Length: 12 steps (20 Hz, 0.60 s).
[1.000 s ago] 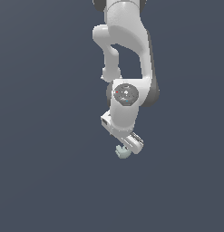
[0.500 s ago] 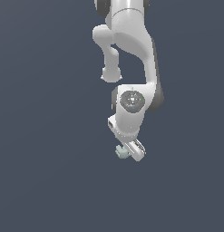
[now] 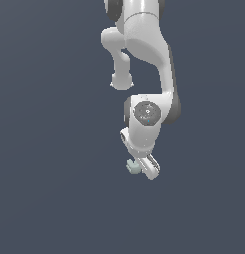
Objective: Pick up the object and move it to a goal position.
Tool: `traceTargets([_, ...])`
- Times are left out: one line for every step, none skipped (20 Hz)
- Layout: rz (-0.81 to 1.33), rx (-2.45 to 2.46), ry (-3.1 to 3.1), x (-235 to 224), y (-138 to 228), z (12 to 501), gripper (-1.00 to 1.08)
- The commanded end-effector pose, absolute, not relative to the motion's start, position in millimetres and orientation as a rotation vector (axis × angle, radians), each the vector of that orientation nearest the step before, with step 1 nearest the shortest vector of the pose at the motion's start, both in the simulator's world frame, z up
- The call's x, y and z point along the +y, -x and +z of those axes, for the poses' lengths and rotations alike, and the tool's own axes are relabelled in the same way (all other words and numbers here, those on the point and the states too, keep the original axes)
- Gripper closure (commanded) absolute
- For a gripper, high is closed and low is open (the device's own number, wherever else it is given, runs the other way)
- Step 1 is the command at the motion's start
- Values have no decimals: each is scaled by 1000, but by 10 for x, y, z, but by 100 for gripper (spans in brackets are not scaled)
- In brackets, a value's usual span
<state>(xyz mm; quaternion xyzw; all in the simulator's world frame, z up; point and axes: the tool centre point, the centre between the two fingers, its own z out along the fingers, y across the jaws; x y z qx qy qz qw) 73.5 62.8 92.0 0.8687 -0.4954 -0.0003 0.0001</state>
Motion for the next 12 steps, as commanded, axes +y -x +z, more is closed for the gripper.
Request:
traceTargets([-1,-1556,-2729,628,-735,917,-92])
traceTargets([-1,-1556,-2729,628,-735,904,-92])
traceTargets([-1,-1556,-2729,630,-735,884,-92])
traceTargets([-1,-1557,-2728,627,-735,856,-92])
traceTargets([-1,-1557,-2728,629,-734,819,-92])
traceTargets([0,-1558,-2728,627,-733,774,-92])
traceTargets([0,-1559,-2727,626,-731,722,-92])
traceTargets([0,-1560,-2727,625,-729,663,-92])
traceTargets([0,-1560,-2727,629,-727,601,-92])
traceTargets([0,-1562,-2726,625,-725,547,-92])
traceTargets([0,-1562,-2726,628,-724,503,-92])
traceTargets([0,-1563,-2725,626,-724,467,-92])
